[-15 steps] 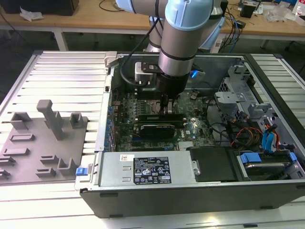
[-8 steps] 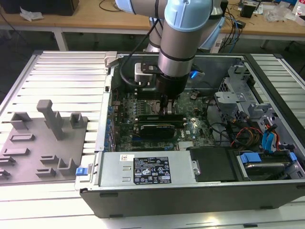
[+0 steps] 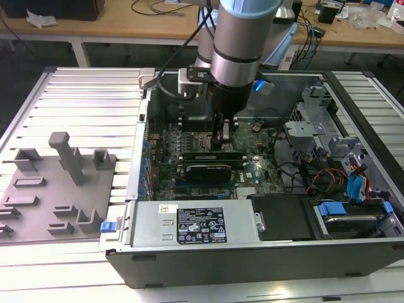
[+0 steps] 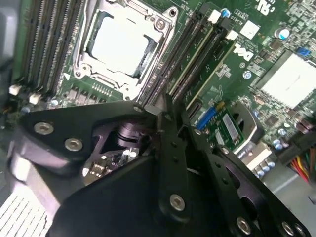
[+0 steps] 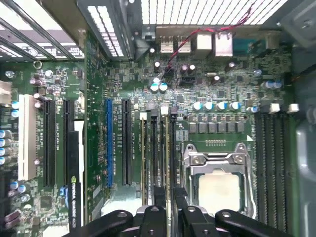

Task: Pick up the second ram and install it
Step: 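Insert the second ram into the second slot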

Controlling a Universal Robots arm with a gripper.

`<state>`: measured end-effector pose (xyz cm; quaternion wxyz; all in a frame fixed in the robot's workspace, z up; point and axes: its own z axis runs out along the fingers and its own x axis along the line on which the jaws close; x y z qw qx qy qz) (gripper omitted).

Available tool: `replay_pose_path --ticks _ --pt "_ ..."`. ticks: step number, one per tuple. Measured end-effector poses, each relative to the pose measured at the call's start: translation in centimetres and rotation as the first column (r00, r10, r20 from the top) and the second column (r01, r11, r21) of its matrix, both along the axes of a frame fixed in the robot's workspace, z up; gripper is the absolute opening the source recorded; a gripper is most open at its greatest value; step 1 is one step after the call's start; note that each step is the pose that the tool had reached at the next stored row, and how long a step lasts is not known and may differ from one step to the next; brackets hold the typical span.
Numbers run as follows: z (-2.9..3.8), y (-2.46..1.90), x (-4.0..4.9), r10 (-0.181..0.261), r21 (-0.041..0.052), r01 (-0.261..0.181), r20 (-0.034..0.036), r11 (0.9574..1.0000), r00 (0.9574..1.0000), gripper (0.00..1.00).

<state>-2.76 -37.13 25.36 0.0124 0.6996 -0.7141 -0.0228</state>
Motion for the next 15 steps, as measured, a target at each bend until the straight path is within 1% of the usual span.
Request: replay_pose_path --ticks 1,2,3,7,8,14,15 --pt "0.5 0.16 0.0 0.0 -0.0037 0.0 0.0 1.0 1.0 0.13" --pt "0.93 0.26 0.0 0.0 -0.007 0.0 -0.0001 1.0 1.0 0.11" --pt "1.21 0.32 0.0 0.0 -0.0092 0.0 0.0 1.0 1.0 0.11" --pt "1.3 0.33 0.0 0.0 -0.0104 0.0 0.0 0.9999 1.0 0.11" --pt "1.45 0.33 0.0 0.0 -0.0108 0.0 -0.0002 0.9999 1.0 0.11" --pt "3.05 0.33 0.0 0.0 -0.0104 0.0 0.0 0.9999 1.0 0.11" --pt "3.12 0.33 0.0 0.0 -0.0102 0.0 0.0001 0.9999 1.0 0.11"
